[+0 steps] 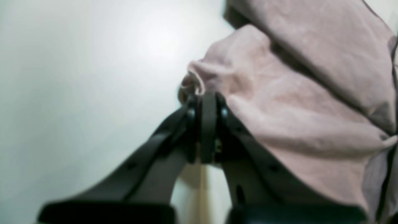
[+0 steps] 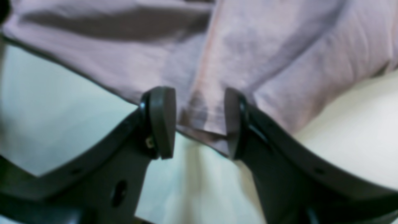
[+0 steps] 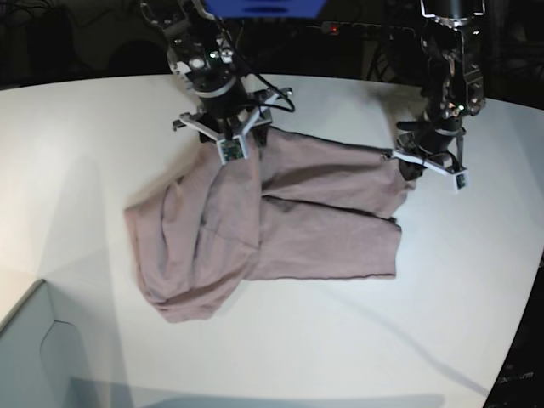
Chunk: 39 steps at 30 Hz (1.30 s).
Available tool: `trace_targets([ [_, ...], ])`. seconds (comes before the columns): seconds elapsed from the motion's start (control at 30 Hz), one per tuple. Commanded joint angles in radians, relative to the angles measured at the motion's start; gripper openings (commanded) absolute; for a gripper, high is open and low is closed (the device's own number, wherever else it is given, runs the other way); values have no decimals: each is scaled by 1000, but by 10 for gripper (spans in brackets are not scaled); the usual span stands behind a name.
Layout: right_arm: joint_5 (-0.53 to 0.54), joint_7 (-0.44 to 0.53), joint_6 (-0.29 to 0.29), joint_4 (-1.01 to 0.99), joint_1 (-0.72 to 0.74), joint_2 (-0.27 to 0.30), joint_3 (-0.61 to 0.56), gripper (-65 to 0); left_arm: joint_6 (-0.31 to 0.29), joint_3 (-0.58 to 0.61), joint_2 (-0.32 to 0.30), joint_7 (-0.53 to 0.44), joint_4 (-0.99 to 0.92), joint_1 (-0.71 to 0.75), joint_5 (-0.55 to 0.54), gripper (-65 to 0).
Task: Layout the t-shirt on the table in an organized manner, then fold the t-shirt properly
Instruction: 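Grasp the t-shirt edge with the right gripper, then pull the held edge away from the left gripper to stretch the shirt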
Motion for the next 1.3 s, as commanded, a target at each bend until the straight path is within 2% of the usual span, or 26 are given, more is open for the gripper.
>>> trace_targets([
  [0.0, -4, 23, -6, 14, 5, -6, -3, -387, -6, -2, -7, -19, 17, -10, -7, -649],
  [0.27, -4, 23, -6, 8, 5, -7, -3, -387, -6, -2, -7, -19, 15, -10, -7, -649],
  [0.63, -4, 23, -6, -79, 38, -49, 2, -387, -8, -2, -8, -16, 15, -10, -7, -649],
  [0.83, -4, 23, -6, -90, 40, -49, 3, -400, -8, -2, -8, -16, 17, -9, -7, -649],
  [0.9, -4, 23, -6, -90, 40, -49, 3, -450, -8, -2, -8, -16, 15, -9, -7, -649],
  [1.0, -4, 23, -6, -87, 40, -44, 23, -638, -8, -2, -10, -18, 15, -9, -7, -649],
  [1.13, -1, 29, -6, -35, 22, -44, 148, -650, -8, -2, -24, -16, 15, -9, -9, -649],
  [1.27, 1, 31, -2, 136, -35, -35, 255, -650, -8, -2, -24, -19, 15, -4, -9, -649],
])
